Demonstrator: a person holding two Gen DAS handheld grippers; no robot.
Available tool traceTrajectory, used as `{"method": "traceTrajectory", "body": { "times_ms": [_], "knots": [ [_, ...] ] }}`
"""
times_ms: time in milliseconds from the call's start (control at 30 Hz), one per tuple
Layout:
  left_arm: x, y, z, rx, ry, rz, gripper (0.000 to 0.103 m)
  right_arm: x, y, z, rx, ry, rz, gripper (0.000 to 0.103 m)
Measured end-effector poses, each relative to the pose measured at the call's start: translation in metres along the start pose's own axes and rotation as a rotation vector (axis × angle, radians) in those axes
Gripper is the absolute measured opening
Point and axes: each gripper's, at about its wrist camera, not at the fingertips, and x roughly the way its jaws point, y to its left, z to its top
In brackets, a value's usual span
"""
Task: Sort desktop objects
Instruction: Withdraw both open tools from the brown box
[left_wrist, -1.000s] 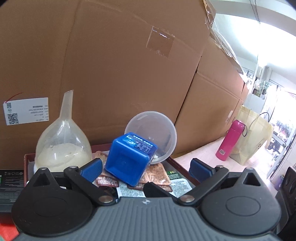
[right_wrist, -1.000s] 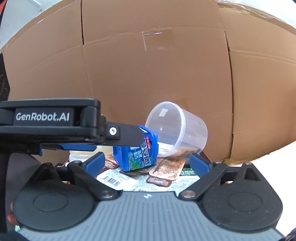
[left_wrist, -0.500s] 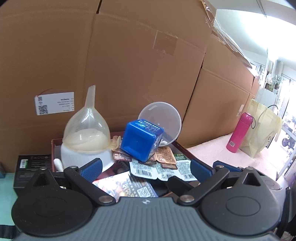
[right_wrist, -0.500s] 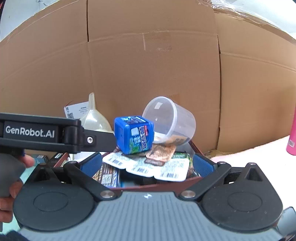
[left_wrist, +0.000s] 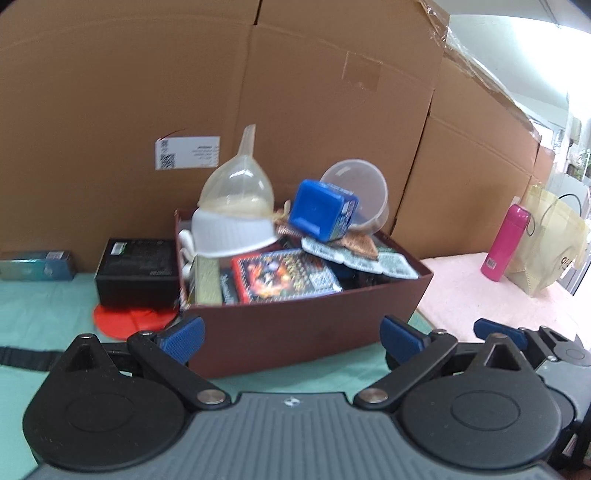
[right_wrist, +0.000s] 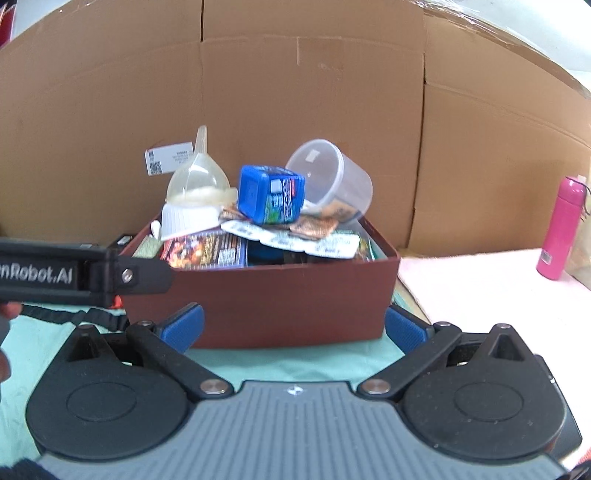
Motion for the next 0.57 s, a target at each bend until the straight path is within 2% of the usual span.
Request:
{"method": "traceTrajectory", "body": {
  "times_ms": [267,567],
  "knots": [
    [-0.018,-0.003,-0.022,0.008,0.022,0.003,0.103,-0.009,0.009,-0.014,-0.001,0.042,-0.036,0.101],
    [-0.023,0.0,-0.028,0.008,0.021,-0.023,0.103,-0.006,0.014,-0.019,0.013,0.064,-0.046,0.101]
  ]
}}
